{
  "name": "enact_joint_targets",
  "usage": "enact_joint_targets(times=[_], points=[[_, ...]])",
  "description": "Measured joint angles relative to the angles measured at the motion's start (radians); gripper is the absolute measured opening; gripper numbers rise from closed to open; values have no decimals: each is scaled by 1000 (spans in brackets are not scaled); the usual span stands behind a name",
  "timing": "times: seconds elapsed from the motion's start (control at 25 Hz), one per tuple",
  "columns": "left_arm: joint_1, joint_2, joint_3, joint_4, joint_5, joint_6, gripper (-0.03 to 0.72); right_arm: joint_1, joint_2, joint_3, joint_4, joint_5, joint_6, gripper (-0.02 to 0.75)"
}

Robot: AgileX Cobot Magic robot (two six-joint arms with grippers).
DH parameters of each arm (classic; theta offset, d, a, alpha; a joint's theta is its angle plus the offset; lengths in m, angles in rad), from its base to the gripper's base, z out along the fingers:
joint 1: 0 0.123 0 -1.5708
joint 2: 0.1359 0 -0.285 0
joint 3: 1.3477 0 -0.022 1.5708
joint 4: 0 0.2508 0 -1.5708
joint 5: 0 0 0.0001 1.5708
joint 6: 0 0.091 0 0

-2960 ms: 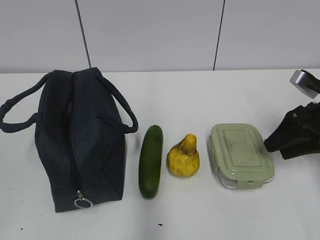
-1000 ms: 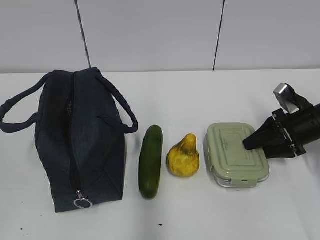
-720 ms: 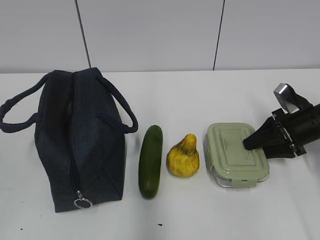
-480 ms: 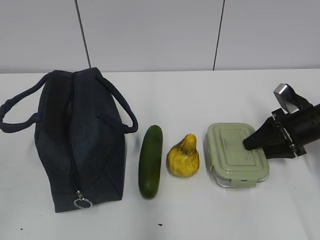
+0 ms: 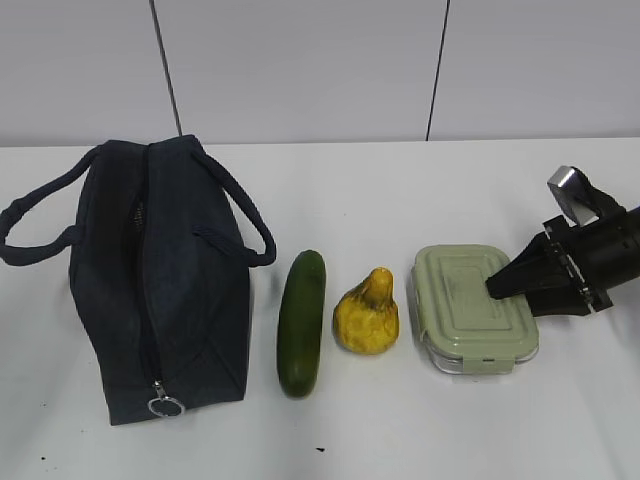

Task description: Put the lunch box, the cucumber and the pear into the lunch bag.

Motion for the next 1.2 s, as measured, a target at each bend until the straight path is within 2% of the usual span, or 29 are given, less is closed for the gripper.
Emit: enact_joint_targets(times=[0.32,0.64,0.84,0.96,1.12,1.2], points=[[0,359,0,-385,-60,364,376,0,0,0,25,-8,3,398],[0,662,-72,-529,-54,530,394,0,0,0,40,-17,3,398],[0,767,-110,-555,-43,545,391,0,0,0,41,-17,5,398],[0,833,-110,-558,-29,546,321,0,0,0,42,-19,24,398],[0,881,-113,-565,-19,547,88,0,0,0,43,-23,49,398],[0,885,-117,-566,-11,547,14,0,0,0,44,-23,58,398]])
